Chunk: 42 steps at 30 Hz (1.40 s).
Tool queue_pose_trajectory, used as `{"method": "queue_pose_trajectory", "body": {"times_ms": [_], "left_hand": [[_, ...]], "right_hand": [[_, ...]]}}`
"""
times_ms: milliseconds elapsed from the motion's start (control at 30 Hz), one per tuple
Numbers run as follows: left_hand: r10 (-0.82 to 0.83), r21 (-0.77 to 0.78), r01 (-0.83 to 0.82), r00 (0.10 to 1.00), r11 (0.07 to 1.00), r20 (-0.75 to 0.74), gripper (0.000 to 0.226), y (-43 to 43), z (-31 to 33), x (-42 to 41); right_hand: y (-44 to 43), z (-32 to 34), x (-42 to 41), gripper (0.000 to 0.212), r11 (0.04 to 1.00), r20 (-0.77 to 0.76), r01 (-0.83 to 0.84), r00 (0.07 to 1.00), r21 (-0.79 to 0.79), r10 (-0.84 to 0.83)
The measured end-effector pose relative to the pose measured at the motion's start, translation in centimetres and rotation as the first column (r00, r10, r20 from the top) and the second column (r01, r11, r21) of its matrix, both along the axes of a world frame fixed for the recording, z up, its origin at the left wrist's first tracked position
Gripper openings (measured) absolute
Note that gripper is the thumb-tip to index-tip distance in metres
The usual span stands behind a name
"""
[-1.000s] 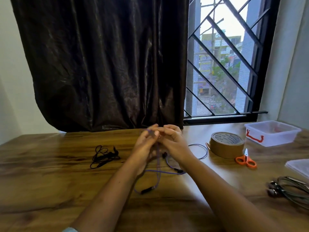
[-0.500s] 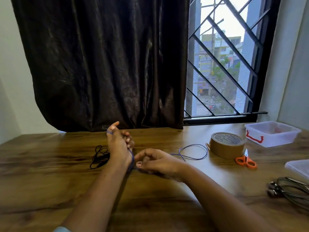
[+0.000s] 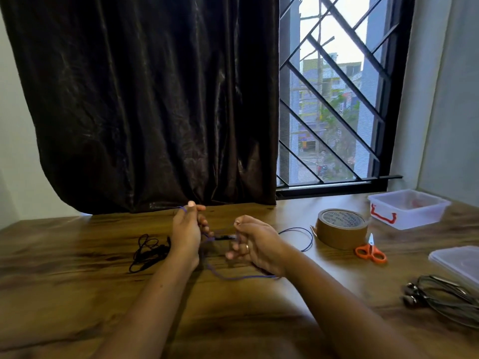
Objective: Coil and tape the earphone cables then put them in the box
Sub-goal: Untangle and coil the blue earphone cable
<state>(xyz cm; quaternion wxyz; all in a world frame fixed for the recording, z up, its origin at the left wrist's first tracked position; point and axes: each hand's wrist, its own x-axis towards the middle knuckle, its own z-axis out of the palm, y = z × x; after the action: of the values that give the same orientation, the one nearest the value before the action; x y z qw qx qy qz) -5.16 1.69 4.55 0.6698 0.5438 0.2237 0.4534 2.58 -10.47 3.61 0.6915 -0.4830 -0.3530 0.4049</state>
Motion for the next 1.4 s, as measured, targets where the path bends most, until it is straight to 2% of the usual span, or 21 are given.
{"method": "queue_pose_trajectory", "body": {"times_ms": [133,200,267,367,467,533,600,667,733,767,833,867,900,967,1033,1100,1133,1200,1267,1333,1400], "left_hand": [[-0.02,0.029,0.025,0.987,0.999,-0.161,0.039,-0.8,-0.2,0.0],[-0.039,0.085,0.063,0.963,0.994,-0.265,0.045,-0.8,-0.1,-0.2],[-0.144,0.143,0.209,0.919,0.967,-0.367,0.055,-0.9,-0.1,-0.5],[-0.38,0.152,0.497,0.796,0.854,-0.471,0.067,-1.7,-0.7,-0.6],[-0.599,0.034,0.67,0.683,0.741,-0.418,0.051,-2.3,-0.9,-0.6],[-0.601,0.035,0.668,0.69,0.743,-0.404,0.034,-2.4,-0.8,-0.7],[-0.594,0.024,0.653,0.703,0.757,-0.392,0.026,-2.2,-0.8,-0.7],[-0.608,-0.001,0.653,0.704,0.757,-0.365,0.023,-2.1,-0.6,-0.8],[-0.606,0.005,0.638,0.733,0.77,-0.309,0.024,-1.9,-0.5,-0.8],[-0.595,0.016,0.621,0.757,0.783,-0.268,0.026,-1.9,-0.4,-0.8],[-0.549,0.011,0.557,0.821,0.83,-0.156,0.026,-2.0,-0.1,-0.6],[-0.512,-0.01,0.514,0.854,0.858,-0.085,0.025,-2.1,0.0,-0.5],[-0.467,-0.03,0.467,0.884,0.884,-0.014,0.025,-2.1,0.1,-0.4],[-0.379,-0.043,0.384,0.921,0.922,0.095,0.027,-2.2,0.1,-0.1],[-0.321,-0.05,0.334,0.93,0.941,0.176,0.03,-2.2,0.2,0.1],[-0.277,-0.066,0.299,0.932,0.952,0.235,0.03,-2.2,0.4,0.1],[-0.256,-0.074,0.282,0.934,0.956,0.25,0.029,-2.1,0.4,0.0],[-0.193,-0.108,0.224,0.951,0.969,0.242,0.033,-1.6,0.4,-0.3],[-0.121,-0.158,0.156,0.97,0.975,0.21,0.04,-0.9,0.3,-0.5],[-0.043,-0.22,0.084,0.982,0.972,0.186,0.039,-0.2,0.2,-0.7],[0.037,-0.231,-0.015,0.995,0.973,0.088,0.032,0.8,0.1,-1.0]], "right_hand": [[-0.1,0.2,0.9,0.022,0.988,0.158,0.141,0.976,0.065,-0.15],[-0.5,0.4,1.5,0.021,0.98,0.145,0.168,0.973,0.104,-0.182],[-0.8,0.5,1.9,0.019,0.973,0.075,0.172,0.98,0.155,-0.185],[-0.6,0.5,1.7,0.015,0.962,0.001,0.175,0.984,0.208,-0.179],[-0.5,0.7,1.4,0.018,0.951,-0.017,0.221,0.975,0.218,-0.223],[-0.6,0.8,1.5,0.026,0.948,-0.049,0.226,0.974,0.224,-0.221],[-0.4,0.5,1.9,0.031,0.951,0.008,0.246,0.968,0.187,-0.252],[0.0,-0.1,2.1,0.031,0.926,0.289,0.364,0.88,0.1,-0.378],[0.2,-0.6,2.3,0.033,0.836,0.563,0.536,0.658,0.118,-0.501],[0.2,-0.8,2.3,0.035,0.791,0.631,0.591,0.555,0.16,-0.543],[0.2,-1.0,2.0,0.038,0.754,0.675,0.611,0.453,0.24,-0.583],[0.3,-1.1,1.8,0.037,0.757,0.667,0.598,0.453,0.264,-0.591],[0.6,-1.3,1.6,0.035,0.771,0.636,0.58,0.497,0.262,-0.59],[1.0,-1.1,0.7,0.031,0.867,0.482,0.475,0.73,0.15,-0.484],[1.4,-1.2,-0.3,0.026,0.972,0.317,0.232,0.925,-0.031,-0.211],[1.7,-1.6,-0.8,0.013,0.994,0.305,0.012,0.952,-0.111,0.022],[1.8,-1.8,-0.8,0.012,0.994,0.322,-0.019,0.945,-0.109,0.054],[1.6,-1.8,-0.4,0.026,0.994,0.361,0.044,0.933,-0.1,-0.005],[0.8,-1.0,0.4,0.033,0.978,0.552,0.18,0.829,-0.109,-0.091],[-0.4,-0.2,1.9,0.033,0.949,0.81,0.294,0.58,-0.111,-0.085],[-1.6,0.3,3.4,0.029,0.926,0.914,0.367,0.399,-0.088,-0.071]]}}
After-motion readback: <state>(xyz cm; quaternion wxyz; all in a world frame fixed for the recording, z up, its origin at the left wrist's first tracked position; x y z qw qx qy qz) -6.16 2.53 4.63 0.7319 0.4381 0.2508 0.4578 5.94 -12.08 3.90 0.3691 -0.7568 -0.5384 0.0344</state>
